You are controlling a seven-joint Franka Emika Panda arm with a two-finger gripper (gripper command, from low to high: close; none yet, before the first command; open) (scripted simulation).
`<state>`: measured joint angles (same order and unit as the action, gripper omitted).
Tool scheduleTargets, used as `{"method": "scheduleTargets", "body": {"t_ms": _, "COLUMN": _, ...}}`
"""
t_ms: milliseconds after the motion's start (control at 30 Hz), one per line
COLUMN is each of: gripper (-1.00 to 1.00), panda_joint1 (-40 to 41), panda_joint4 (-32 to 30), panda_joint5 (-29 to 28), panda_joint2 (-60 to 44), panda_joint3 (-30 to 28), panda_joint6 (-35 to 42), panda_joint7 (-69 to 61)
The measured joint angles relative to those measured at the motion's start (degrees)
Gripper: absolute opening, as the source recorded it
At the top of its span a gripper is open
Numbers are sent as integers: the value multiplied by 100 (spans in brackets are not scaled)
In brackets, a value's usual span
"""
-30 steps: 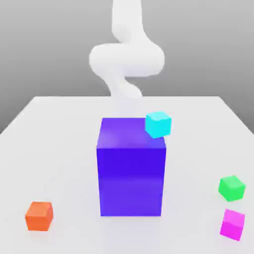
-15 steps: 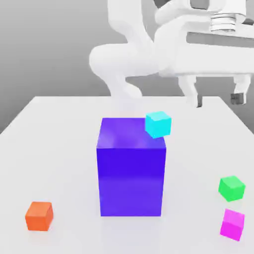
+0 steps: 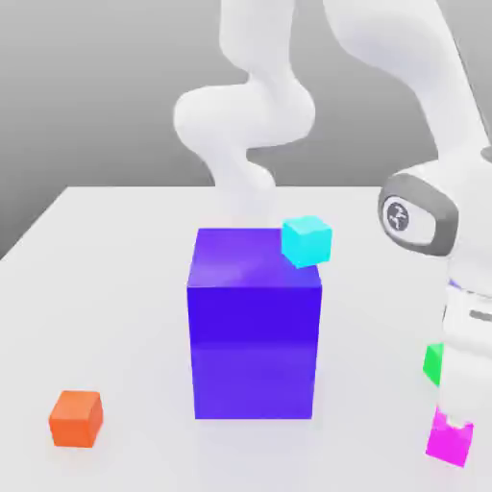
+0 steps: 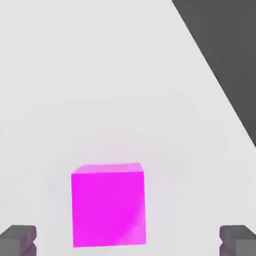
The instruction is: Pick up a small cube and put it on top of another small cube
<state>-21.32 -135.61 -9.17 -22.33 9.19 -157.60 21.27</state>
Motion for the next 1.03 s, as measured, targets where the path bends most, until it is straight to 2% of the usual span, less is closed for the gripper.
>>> {"method": "scheduleTargets", "body": {"t_ms": 67, "gripper": 0, "panda_joint1": -124, "panda_joint4": 87, "panda_joint5": -130, "panda_joint2": -417, "panda_joint3": -145, "panda_joint6": -318, "panda_joint7": 90}}
{"method": "scheduleTargets", "body": {"t_ms": 100, "gripper": -100, "panda_joint1": -155, "panda_joint4": 110, "panda_joint5": -165, "panda_joint2": -525, "panda_joint3": -182, "panda_joint6": -401, "panda_joint7": 115}}
{"method": "scheduleTargets", "body": {"t_ms": 300, "gripper": -100, "panda_joint1": -169, "panda_joint4": 122, "panda_joint5": -187, "panda_joint2": -579, "panda_joint3": -199, "panda_joint6": -438, "panda_joint7": 132}}
{"method": "scheduleTargets", "body": {"t_ms": 467, "gripper": -100, "panda_joint1": 19, "panda_joint4": -52, "panda_joint5": 98, "panda_joint2": 203, "panda_joint3": 50, "panda_joint6": 170, "panda_joint7": -84}}
{"method": "scheduleTargets", "body": {"t_ms": 767, "gripper": -100, "panda_joint1": -654, "panda_joint4": -1411, "panda_joint5": 779, "panda_joint2": 1994, "panda_joint3": 896, "panda_joint6": 566, "panda_joint7": -351}}
{"method": "scheduleTargets", "body": {"t_ms": 933, "gripper": -100, "panda_joint1": -831, "panda_joint4": -1486, "panda_joint5": 136, "panda_joint2": 1244, "panda_joint3": 637, "panda_joint6": -219, "panda_joint7": 137}}
{"method": "scheduleTargets", "body": {"t_ms": 967, "gripper": 100, "panda_joint1": -886, "panda_joint4": -1477, "panda_joint5": 11, "panda_joint2": 1096, "panda_joint3": 557, "panda_joint6": -353, "panda_joint7": 229}}
{"method": "scheduleTargets", "body": {"t_ms": 1033, "gripper": 100, "panda_joint1": -886, "panda_joint4": -1477, "panda_joint5": 11, "panda_joint2": 1096, "panda_joint3": 557, "panda_joint6": -353, "panda_joint7": 229}}
